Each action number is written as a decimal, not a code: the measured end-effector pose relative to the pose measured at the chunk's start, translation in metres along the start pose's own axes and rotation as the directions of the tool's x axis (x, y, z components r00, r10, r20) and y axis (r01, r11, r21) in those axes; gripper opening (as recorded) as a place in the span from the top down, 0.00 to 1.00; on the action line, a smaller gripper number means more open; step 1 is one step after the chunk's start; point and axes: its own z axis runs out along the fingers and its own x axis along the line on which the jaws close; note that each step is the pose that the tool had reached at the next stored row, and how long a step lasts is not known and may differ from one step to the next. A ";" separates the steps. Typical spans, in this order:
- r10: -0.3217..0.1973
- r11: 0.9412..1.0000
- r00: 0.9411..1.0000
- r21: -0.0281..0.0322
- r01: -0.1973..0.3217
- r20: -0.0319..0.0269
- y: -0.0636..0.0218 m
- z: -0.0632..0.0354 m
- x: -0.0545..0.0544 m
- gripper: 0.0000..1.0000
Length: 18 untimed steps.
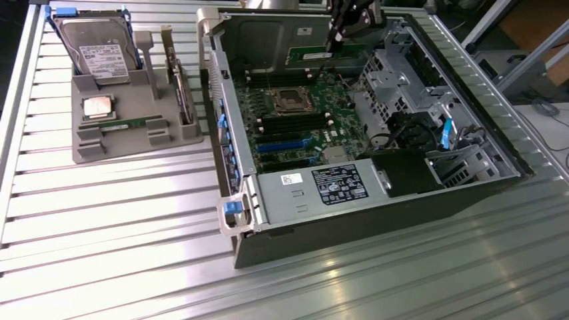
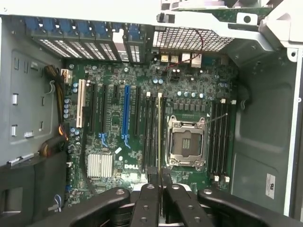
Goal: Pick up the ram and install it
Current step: 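Pick up the ram and move it above insertion slot, then insert the ram into the slot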
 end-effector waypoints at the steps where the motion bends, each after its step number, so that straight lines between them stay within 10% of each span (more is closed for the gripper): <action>1: 0.000 1.000 1.000 0.000 0.000 0.000 -0.0033 -0.0002 0.000 0.88; 8: 0.000 1.000 1.000 0.000 0.000 0.000 -0.0225 -0.0010 0.001 0.88; 18: 0.000 1.000 1.000 0.000 0.000 0.000 -0.0226 -0.0010 0.001 0.88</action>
